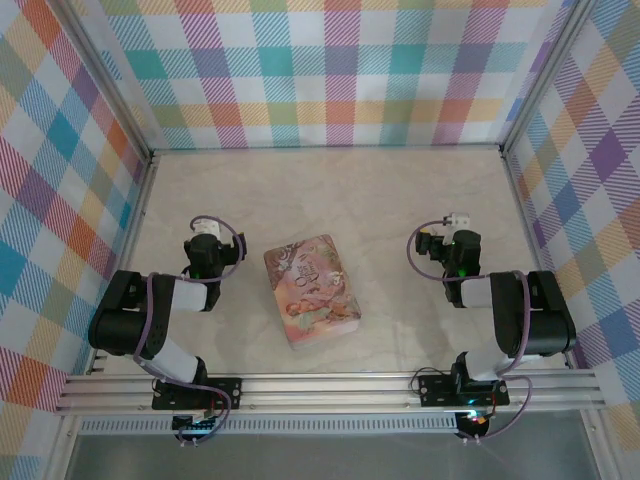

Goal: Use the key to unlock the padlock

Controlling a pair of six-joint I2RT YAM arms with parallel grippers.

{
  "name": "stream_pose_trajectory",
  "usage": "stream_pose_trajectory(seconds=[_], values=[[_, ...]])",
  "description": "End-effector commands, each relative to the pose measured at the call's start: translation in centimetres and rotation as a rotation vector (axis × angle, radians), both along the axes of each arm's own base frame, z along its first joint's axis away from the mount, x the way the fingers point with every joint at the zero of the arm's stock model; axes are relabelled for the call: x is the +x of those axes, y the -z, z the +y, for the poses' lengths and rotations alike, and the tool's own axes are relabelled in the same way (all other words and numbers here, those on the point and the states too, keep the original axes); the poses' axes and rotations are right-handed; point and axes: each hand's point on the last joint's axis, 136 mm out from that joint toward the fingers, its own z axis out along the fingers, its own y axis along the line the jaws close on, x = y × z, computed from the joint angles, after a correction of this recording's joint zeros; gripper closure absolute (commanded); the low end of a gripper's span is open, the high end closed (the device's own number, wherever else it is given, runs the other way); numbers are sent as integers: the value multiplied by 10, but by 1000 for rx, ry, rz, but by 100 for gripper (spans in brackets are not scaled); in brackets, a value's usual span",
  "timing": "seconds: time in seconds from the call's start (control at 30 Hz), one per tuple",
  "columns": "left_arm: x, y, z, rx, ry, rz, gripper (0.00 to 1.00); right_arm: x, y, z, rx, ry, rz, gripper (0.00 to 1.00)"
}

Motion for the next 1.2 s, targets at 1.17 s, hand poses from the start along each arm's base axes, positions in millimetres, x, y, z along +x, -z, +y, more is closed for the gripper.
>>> stream_pose_trajectory(seconds=[1.17], values=[[8,-31,19,26,-108,41,0,9,-36,3,10,-10,-16,0]])
